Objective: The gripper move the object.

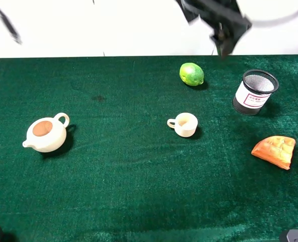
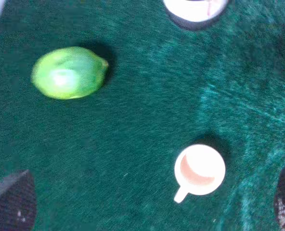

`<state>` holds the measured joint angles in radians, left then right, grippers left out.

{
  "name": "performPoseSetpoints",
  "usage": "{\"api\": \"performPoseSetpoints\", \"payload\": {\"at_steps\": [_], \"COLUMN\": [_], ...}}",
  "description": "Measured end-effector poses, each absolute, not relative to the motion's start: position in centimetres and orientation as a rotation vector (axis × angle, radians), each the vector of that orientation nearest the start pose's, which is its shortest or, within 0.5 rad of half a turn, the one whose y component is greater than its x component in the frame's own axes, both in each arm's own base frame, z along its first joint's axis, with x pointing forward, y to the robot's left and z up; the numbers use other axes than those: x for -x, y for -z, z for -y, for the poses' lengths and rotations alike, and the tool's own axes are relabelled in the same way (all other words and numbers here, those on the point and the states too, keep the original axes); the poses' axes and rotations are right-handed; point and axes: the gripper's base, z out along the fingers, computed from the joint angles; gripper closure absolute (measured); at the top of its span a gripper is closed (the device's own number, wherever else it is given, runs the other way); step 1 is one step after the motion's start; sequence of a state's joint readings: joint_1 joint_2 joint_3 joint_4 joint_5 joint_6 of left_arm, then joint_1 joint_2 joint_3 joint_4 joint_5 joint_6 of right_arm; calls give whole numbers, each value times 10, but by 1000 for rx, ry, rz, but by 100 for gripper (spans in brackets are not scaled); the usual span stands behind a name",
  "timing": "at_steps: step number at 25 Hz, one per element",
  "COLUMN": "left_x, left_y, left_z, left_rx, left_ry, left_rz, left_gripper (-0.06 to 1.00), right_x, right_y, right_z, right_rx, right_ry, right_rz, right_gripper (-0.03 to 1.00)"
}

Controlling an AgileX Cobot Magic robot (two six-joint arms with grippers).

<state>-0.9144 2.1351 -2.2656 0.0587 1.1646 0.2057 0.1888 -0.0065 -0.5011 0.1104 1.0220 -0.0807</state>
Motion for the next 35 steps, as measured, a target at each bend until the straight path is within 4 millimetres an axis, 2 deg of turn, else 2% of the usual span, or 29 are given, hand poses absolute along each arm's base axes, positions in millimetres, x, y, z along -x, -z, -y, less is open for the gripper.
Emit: {"api": "performPoseSetpoints", "payload": {"at_steps": [2,6,12,17,22,27,31,35], "left_x": [-287,-271,-237,-201,-159,-118,-89,-68], "left_y": [-359,-376,-389,-387,-368,-339,-307,-276], "left_z": [359,323,255,199,150,106,77,60], "left_rx": [-1311,-1238,-1125,-1039,-967,-910,-913,-908], "left_ry": [169,112,89,76,81,90,104,177], "left_rz": [-2139,-2192,-2290,-2353,-2417,-2457,-2482,-2489], "left_gripper": [-5,-5,-5,-5,-5,-5,-5,-5], "right_x": [6,6,6,6,6,6,6,6], "right_y": [-281,-281,-281,-281,-281,-281,-281,-281], "right_z": [-8,-8,-8,-8,-8,-8,-8,-8], "right_rx": [272,272,272,272,272,272,272,272], "right_ry": [-201,-201,-201,-201,-201,-201,-201,-201], "right_rz": [-1980,-1980,-1980,-1980,-1980,-1980,-1980,-1980], "right_gripper": [27,27,27,27,27,27,27,27]}}
